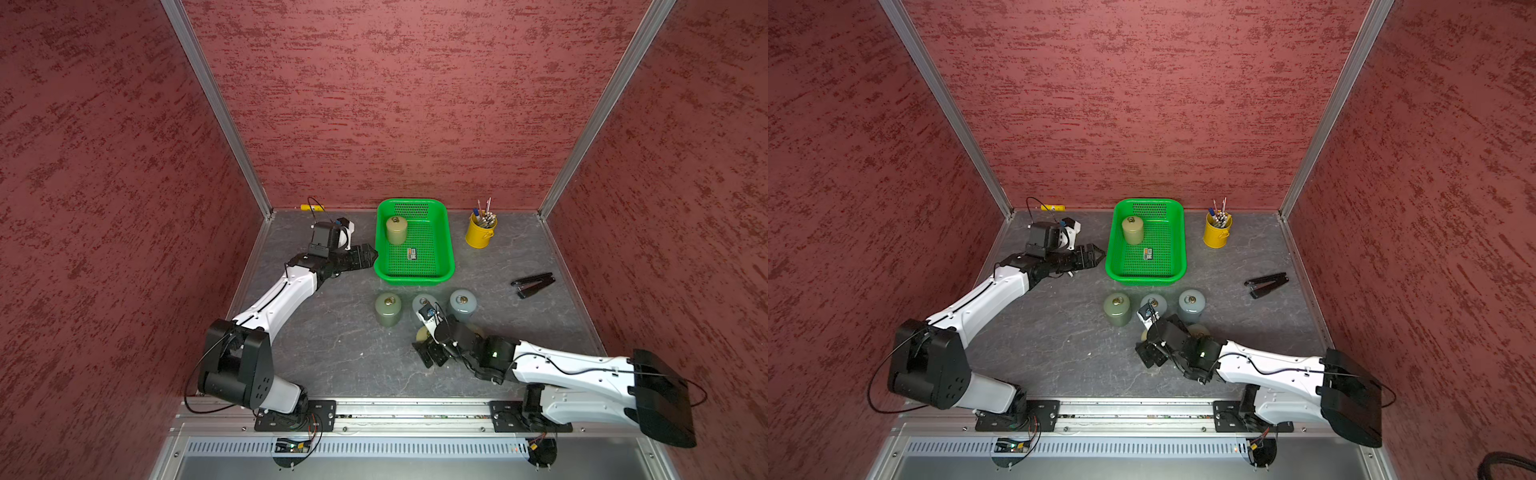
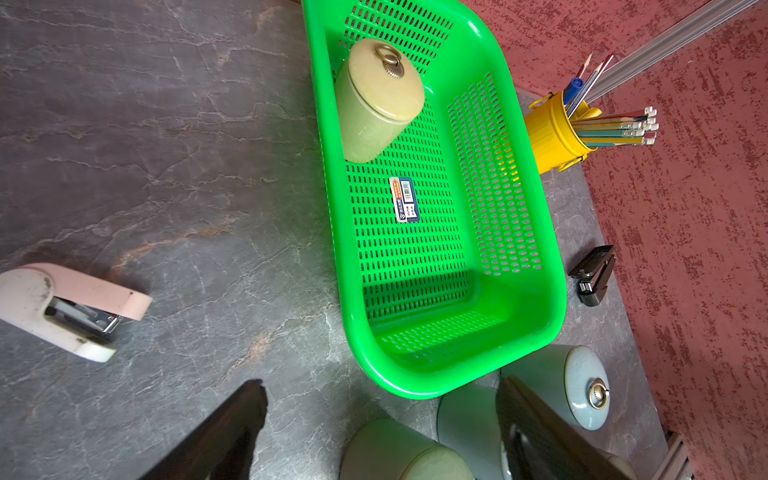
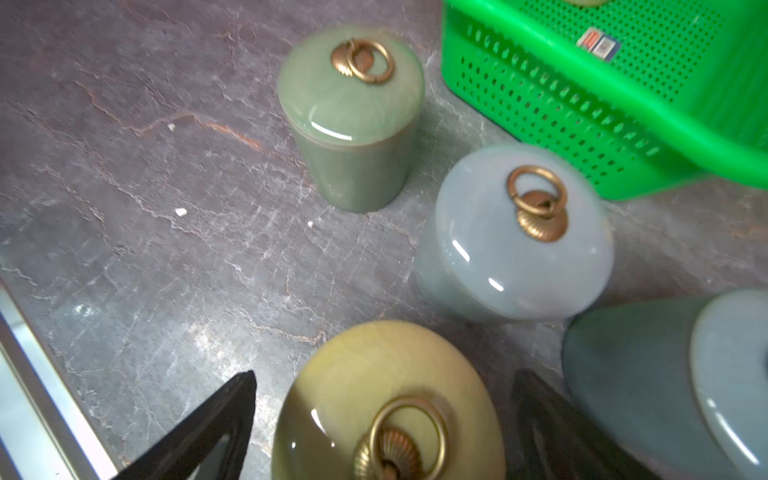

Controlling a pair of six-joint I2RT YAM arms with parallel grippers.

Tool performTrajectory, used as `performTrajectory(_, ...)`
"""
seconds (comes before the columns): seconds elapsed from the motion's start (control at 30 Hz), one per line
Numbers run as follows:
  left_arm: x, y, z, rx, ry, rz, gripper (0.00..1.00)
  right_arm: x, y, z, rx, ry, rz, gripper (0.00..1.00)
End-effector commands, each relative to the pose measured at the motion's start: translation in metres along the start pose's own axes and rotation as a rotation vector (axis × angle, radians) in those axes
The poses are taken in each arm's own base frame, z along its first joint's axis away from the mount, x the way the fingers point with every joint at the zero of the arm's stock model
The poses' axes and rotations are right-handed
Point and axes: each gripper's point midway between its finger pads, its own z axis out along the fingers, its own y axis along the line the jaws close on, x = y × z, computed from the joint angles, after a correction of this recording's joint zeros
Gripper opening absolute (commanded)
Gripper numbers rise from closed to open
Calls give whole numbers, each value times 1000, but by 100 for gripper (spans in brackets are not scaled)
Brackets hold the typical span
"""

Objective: Take the tea canister out of the basket
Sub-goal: Place the tea canister at the center of the board, then pick up the tea canister from the basket.

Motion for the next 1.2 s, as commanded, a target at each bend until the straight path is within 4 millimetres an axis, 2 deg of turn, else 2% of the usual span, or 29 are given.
performTrajectory(0.0,-11,-3,-2,21,-25,12,90,-33,0,-23,9,-79,-33,99)
performTrajectory(0.13,-15,-2,-5,33,-35,-2,90,-61,-5,-44,27,-150,-72,98)
performTrajectory(0.23,-18,-1,-7,38,-41,-4,90,-96,-14,-56,79,-206,-111,98)
performTrajectory(0.37,-18,1,-10,24,-45,4,90,-143,-45,-47,99,-145,-61,98)
performTrajectory(0.5,-18,4,-14,0,-56,16,90,-181,-82,-17,52,-47,23,98)
performTrajectory(0.7,-16,11,-19,-42,-69,37,92,-213,-128,45,26,27,65,99)
performTrajectory(0.9,-15,11,-15,-28,-73,52,95,-230,-168,103,34,58,108,99)
performTrajectory(1.17,-15,16,-10,-32,-76,53,95,-246,-200,173,43,56,116,99)
